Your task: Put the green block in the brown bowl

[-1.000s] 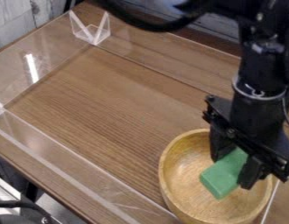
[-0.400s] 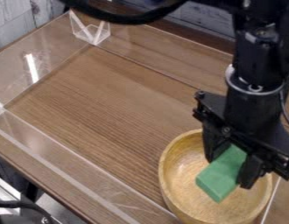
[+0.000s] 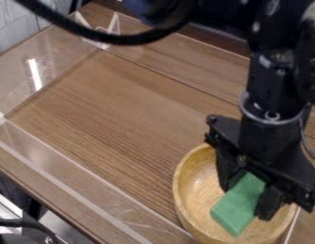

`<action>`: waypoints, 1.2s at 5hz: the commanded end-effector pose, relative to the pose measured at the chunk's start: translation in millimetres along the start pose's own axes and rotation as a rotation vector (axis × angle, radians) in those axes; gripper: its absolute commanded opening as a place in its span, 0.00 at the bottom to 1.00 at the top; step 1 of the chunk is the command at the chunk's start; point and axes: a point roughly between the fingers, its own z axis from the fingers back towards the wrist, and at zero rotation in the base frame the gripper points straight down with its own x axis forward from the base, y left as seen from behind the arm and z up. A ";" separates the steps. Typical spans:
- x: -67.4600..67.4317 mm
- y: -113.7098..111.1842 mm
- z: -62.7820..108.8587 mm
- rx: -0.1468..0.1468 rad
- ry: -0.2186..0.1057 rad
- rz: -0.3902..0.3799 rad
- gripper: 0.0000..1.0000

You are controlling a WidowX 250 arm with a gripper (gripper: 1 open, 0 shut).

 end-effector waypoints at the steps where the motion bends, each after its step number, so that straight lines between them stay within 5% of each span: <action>1: 4.1 -1.1 7.2 -0.021 -0.058 0.016 0.00; 6: -1.4 10.3 4.2 -0.043 -0.073 0.052 0.00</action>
